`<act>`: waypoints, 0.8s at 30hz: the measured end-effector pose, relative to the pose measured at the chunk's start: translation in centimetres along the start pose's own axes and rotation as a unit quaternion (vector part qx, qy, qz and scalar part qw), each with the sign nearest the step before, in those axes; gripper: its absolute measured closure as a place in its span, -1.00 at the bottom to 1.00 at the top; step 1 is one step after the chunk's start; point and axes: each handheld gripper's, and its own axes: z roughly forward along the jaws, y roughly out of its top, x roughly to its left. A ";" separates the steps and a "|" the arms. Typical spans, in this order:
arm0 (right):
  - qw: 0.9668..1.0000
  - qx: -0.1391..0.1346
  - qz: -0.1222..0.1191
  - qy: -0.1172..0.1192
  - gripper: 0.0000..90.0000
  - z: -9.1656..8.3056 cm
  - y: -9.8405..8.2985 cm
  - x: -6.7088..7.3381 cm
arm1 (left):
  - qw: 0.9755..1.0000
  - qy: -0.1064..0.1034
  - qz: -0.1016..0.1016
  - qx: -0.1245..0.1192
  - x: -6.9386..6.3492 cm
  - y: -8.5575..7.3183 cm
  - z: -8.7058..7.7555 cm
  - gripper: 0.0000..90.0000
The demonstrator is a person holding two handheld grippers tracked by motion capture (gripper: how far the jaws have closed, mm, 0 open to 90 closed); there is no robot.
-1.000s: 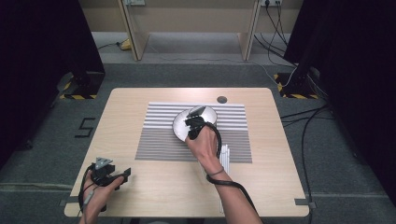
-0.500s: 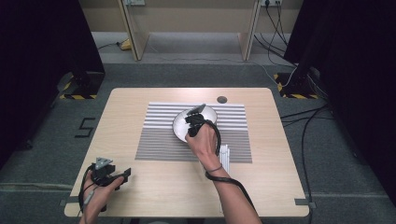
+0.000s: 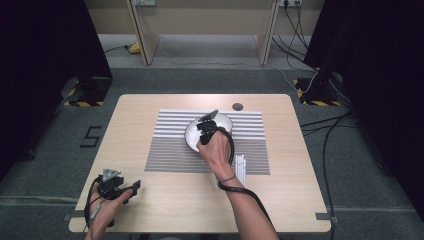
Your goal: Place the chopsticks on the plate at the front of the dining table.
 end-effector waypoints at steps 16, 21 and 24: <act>1.000 -0.010 0.000 -0.003 0.89 0.8 0.5 0.1 | 1.000 0.000 0.002 0.001 0.1 0.0 0.0 -0.32; 1.000 -0.010 0.003 -0.002 0.89 1.0 0.6 0.2 | 1.000 0.001 0.001 0.002 0.1 0.0 0.0 -0.32; 1.000 -0.014 0.002 -0.001 0.89 1.1 0.7 0.3 | 1.000 0.001 0.000 0.001 0.1 0.0 0.0 -0.32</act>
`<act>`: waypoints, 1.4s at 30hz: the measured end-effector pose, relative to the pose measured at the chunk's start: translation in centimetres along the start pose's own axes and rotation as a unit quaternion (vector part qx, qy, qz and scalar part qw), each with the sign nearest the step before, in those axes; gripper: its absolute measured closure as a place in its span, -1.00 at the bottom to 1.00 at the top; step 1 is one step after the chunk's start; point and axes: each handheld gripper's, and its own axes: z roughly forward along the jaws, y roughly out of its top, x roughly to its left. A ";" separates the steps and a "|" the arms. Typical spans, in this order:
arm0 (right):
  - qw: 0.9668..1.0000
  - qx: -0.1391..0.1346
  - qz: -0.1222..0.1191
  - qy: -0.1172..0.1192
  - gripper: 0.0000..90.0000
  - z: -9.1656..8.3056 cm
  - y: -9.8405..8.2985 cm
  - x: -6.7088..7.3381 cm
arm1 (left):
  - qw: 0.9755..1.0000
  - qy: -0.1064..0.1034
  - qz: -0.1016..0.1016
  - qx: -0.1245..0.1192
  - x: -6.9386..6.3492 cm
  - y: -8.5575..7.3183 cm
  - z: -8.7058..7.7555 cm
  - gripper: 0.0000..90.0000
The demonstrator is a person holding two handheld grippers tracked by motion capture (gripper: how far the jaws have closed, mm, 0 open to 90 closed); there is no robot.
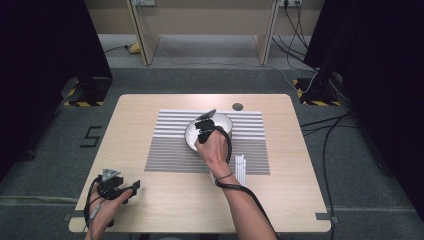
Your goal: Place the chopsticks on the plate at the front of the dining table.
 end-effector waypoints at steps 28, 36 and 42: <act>0.999 -0.035 0.004 -0.002 0.89 0.6 0.6 0.3 | 1.000 -0.001 0.002 0.001 0.0 -0.1 0.1 -0.32; 0.999 -0.043 0.008 -0.004 0.89 1.0 0.6 0.4 | 1.000 -0.001 0.002 0.001 0.0 -0.1 0.1 -0.32; 0.999 -0.049 0.010 -0.004 0.89 1.4 0.6 0.5 | 1.000 -0.002 0.003 0.004 0.1 -0.1 0.1 -0.32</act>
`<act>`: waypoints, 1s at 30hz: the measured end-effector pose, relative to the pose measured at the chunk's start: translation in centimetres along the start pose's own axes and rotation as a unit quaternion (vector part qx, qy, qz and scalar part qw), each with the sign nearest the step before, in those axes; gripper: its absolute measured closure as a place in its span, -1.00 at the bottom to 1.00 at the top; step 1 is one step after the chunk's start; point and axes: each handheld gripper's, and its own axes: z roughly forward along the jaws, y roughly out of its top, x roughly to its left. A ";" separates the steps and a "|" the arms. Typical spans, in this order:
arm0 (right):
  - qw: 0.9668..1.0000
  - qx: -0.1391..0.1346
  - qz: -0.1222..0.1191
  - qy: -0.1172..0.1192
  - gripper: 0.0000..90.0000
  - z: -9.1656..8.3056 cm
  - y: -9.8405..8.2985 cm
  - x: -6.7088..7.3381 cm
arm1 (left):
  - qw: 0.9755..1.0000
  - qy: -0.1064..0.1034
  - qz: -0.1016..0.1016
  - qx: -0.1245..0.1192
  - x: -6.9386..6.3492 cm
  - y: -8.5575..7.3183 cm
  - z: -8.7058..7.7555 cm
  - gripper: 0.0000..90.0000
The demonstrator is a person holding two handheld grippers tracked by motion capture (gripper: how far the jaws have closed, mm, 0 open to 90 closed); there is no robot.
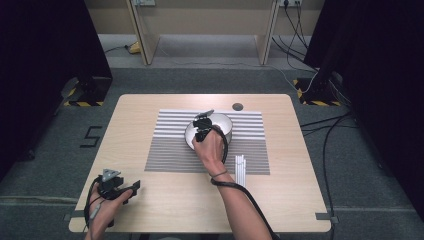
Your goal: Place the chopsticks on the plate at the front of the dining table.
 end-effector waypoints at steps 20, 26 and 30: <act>1.000 -0.009 0.013 0.001 0.89 1.0 0.2 -0.2 | 1.000 0.000 0.001 -0.001 0.0 0.0 0.0 -0.32; 1.000 -0.010 0.016 0.001 0.89 1.3 0.2 -0.2 | 1.000 0.000 0.000 -0.002 -0.1 0.0 0.0 -0.32; 1.000 -0.011 0.020 0.001 0.89 1.5 0.3 -0.3 | 1.000 0.000 -0.001 -0.002 -0.1 0.0 0.0 -0.32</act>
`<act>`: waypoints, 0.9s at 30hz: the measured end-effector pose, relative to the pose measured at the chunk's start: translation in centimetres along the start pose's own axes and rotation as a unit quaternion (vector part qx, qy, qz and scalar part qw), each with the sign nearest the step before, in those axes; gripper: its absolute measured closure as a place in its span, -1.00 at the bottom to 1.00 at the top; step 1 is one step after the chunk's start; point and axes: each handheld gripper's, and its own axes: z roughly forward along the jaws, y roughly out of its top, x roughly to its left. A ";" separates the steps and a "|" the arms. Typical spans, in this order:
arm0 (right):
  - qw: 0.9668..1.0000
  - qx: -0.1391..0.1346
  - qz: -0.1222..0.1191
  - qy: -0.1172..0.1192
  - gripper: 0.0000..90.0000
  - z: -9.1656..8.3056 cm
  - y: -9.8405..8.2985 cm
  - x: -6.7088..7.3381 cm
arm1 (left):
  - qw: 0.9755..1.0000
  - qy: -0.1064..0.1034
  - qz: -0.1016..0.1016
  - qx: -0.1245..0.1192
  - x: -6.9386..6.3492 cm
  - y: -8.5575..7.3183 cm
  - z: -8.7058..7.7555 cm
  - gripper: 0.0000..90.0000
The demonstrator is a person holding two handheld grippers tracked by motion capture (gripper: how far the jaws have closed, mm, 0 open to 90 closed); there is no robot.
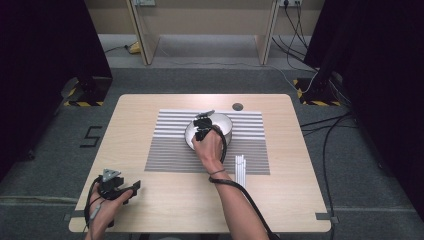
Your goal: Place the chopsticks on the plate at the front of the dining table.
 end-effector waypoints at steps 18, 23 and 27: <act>1.000 -0.009 0.005 0.001 0.89 0.6 0.1 0.3 | 1.000 0.000 0.000 0.001 0.0 0.0 0.0 -0.32; 1.000 -0.012 0.015 0.005 0.89 0.7 0.1 0.3 | 1.000 -0.001 -0.001 0.002 0.1 0.0 0.1 -0.32; 1.000 -0.016 0.019 0.007 0.87 0.8 0.1 0.4 | 1.000 -0.001 0.001 0.003 0.1 0.0 0.0 -0.32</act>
